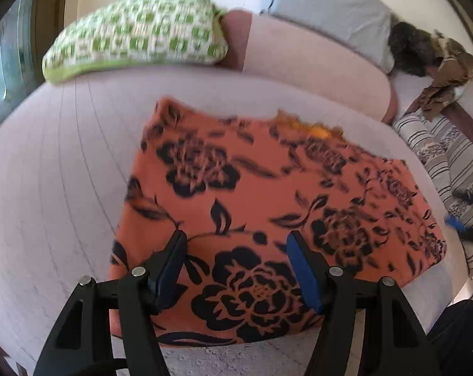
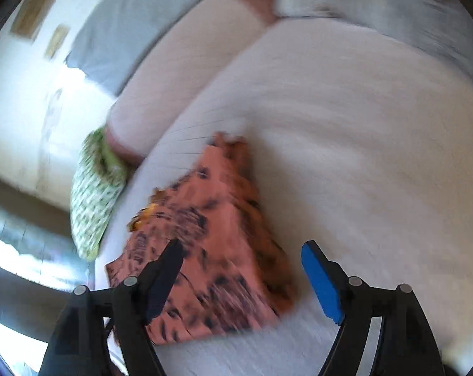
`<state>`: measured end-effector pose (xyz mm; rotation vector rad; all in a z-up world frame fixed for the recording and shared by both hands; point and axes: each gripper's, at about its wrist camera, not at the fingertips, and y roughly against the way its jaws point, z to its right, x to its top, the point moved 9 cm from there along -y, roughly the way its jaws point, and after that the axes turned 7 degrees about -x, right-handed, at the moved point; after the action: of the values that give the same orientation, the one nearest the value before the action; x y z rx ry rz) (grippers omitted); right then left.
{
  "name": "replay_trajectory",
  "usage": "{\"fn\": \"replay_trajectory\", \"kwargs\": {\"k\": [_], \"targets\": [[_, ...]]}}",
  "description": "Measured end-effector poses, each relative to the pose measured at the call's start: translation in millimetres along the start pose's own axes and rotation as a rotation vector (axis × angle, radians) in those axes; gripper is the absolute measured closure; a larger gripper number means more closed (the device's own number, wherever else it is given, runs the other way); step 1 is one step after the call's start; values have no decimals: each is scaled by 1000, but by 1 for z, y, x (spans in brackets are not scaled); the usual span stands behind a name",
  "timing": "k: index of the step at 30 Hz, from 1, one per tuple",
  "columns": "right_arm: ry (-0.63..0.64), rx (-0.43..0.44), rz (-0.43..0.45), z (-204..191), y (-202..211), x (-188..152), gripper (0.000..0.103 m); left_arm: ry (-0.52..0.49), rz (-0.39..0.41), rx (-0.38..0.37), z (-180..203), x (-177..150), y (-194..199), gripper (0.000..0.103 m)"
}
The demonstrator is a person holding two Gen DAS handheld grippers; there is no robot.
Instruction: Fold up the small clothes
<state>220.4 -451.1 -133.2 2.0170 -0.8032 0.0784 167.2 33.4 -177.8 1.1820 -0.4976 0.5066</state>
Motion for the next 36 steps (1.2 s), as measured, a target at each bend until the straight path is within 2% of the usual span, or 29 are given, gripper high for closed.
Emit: {"fn": "replay_trajectory", "kwargs": {"k": [2,5,6,7,8,10,11,12,13,14,16,17,18,20,22,25,26,27,28,30,31,33,36], "targets": [[71,-36,-38,-10,-39,27,22,4,6,-1,-2,0,-2,37],[142,-94,-57,-20,-82,46,23,-5,8,0,-2,0,-3,36],[139,-98,-87,-17,-98,47,29,-4,9,0,-3,0,-3,37],[129,-95,-115,-17,-108,45,42,-2,11,0,-4,1,-4,37],[141,-116,-119,-16,-110,43,82,1,12,0,-5,1,-5,37],[148,-110,-55,-24,-96,48,87,11,16,-4,-6,2,-6,37],[130,-130,-25,-13,-89,49,87,16,18,-6,-6,2,-6,37],[93,-162,-36,0,-96,49,87,20,21,-7,-5,3,-7,36],[43,-172,-64,14,-104,46,86,19,20,-8,-6,4,-8,36],[5,-133,-57,18,-103,45,84,17,17,-6,-6,4,-9,36],[32,-119,-40,8,-90,45,70,17,18,-14,-7,5,-8,36],[58,-138,-40,3,-82,43,47,25,18,-20,-7,5,-7,36],[88,-171,-13,0,-70,42,35,33,18,-26,-9,5,-8,36],[152,-193,63,-17,-44,40,35,46,21,-30,-9,5,-7,36],[220,-167,110,-40,-17,25,35,43,21,-29,-9,4,-6,36],[305,-39,92,-79,4,-15,32,34,18,-29,-9,3,-2,36],[318,-1,72,-85,4,-31,26,35,19,-28,-9,3,2,36],[333,22,28,-87,-3,-49,22,45,27,-33,-9,4,10,36],[346,0,-10,-79,-13,-60,22,61,41,-44,-11,5,19,36],[329,-116,-108,-50,-44,-80,22,120,89,-80,-17,8,44,36],[324,-116,-133,-42,-50,-87,22,164,110,-94,-24,5,58,35],[359,-93,-80,-43,-45,-90,22,238,117,-102,-40,-5,70,32],[341,-74,-76,-40,-44,-90,20,380,35,-109,-68,-24,59,35]]}}
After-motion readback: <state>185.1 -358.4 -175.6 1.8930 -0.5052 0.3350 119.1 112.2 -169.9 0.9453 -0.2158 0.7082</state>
